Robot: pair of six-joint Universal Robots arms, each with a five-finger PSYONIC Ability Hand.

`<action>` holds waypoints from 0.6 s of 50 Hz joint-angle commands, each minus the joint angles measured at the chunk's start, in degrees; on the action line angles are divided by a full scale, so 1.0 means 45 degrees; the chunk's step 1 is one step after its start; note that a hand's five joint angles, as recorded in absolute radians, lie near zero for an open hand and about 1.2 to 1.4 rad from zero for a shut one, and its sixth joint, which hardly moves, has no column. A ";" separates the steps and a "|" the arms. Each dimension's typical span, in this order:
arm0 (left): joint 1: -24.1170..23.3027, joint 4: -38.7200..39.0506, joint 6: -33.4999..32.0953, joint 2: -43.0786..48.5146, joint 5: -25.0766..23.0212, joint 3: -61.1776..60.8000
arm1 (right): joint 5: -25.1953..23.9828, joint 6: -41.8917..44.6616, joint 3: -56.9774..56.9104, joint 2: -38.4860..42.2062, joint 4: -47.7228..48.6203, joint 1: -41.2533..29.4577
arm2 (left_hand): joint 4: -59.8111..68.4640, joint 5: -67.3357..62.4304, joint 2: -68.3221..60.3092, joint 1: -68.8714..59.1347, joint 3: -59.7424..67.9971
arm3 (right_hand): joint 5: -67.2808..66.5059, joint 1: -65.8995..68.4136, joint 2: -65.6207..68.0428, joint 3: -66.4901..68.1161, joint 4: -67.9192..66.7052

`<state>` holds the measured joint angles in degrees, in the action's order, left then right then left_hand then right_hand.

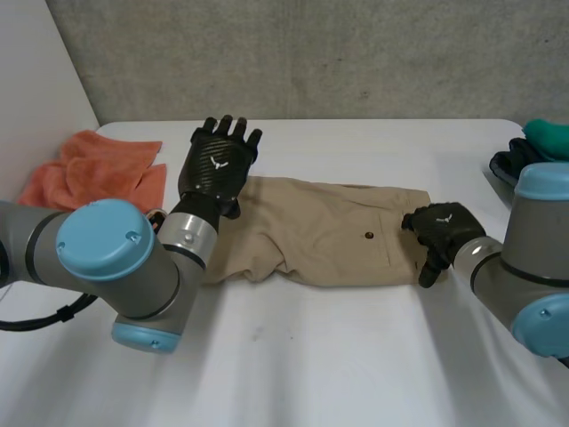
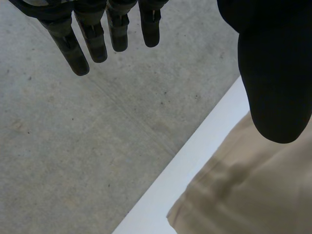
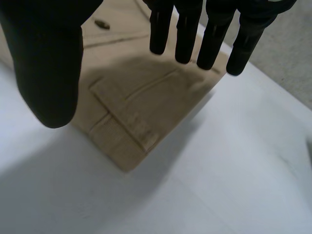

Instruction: Fold the laundry.

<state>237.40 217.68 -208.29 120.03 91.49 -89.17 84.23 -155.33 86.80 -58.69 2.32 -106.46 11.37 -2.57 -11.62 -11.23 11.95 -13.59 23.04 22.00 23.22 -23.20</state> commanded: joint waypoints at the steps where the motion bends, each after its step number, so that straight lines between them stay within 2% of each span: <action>1: -0.0060 0.0007 -0.0042 0.0085 0.0002 0.0011 | 0.0033 0.0142 -0.0147 0.0893 0.0773 0.0103 | -0.0305 0.0572 0.0361 0.0273 -0.0433 | -0.8936 0.9059 0.9289 0.9017 -0.9022; 2: -0.0060 0.0007 -0.0042 0.0085 0.0002 -0.0008 | 0.0091 0.0161 -0.0147 0.0874 0.0870 0.0181 | -0.0305 0.0572 0.0361 0.0273 -0.0433 | -1.2328 1.2451 1.2681 1.2409 -1.2414; 6: -0.0080 0.0007 -0.0062 -0.0032 0.0002 -0.0008 | 0.0598 0.0532 0.0087 0.0582 0.1378 0.0689 | -0.0305 0.0572 0.0361 0.0273 -0.0433 | -1.2536 1.2659 1.2889 1.2617 -1.2622; 10: -0.0060 -0.0013 -0.0042 -0.0461 0.0002 -0.0105 | 0.1340 0.1955 0.0575 -0.0452 0.1964 0.1118 | -0.0305 0.0572 0.0361 0.0273 -0.0433 | -1.2536 1.2659 1.2889 1.2617 -1.2622; 15: -0.0041 -0.0013 -0.0003 -0.0949 -0.0018 -0.0398 | 0.1771 0.6030 0.1064 -0.1235 0.2413 0.1686 | -0.0305 0.0572 0.0361 0.0273 -0.0433 | -1.2536 1.2659 1.2889 1.2617 -1.2622; 18: -0.0041 0.0007 0.0016 -0.1145 0.0002 -0.0633 | 0.1752 0.7403 0.0966 -0.1235 0.2939 0.1647 | -0.0305 0.0572 0.0361 0.0273 -0.0433 | -1.2536 1.2659 1.2889 1.2617 -1.2622; 22: -0.0060 -0.0013 0.0016 -0.1301 0.0002 -0.0926 | 0.0954 0.8500 0.0810 -0.1177 0.4636 -0.0047 | -0.0305 0.0572 0.0361 0.0273 -0.0433 | -1.2536 1.2659 1.2889 1.2617 -1.2622; 23: -0.0060 -0.0013 0.0016 -0.1321 0.0002 -0.1003 | 0.0313 0.8637 0.0733 -0.1138 0.5279 -0.0903 | -0.0305 0.0572 0.0361 0.0273 -0.0433 | -1.2536 1.2659 1.2889 1.2617 -1.2622; 26: -0.0060 0.0007 0.0036 -0.1419 0.0002 -0.1199 | -0.1172 0.8580 0.0829 -0.0866 0.6142 -0.2080 | -0.0305 0.0572 0.0361 0.0273 -0.0433 | -1.2536 1.2659 1.2889 1.2617 -1.2622; 27: -0.0041 0.0007 0.0036 -0.1457 0.0002 -0.1296 | -0.2126 0.8657 0.0965 -0.0594 0.6493 -0.2703 | -0.0305 0.0572 0.0361 0.0273 -0.0433 | -1.2536 1.2659 1.2889 1.2617 -1.2622; 30: -0.0041 0.0007 0.0036 -0.1477 0.0021 -0.1375 | -0.3557 0.8755 0.1200 -0.0143 0.6613 -0.3527 | -0.0305 0.0572 0.0361 0.0273 -0.0433 | -1.2536 1.2659 1.2889 1.2617 -1.2622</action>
<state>237.17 217.68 -208.15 113.76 91.50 -94.19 82.00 -116.15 90.77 -63.02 27.22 -112.27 11.37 -2.57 -11.62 -11.23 11.94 -57.01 62.23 67.34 68.14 -68.79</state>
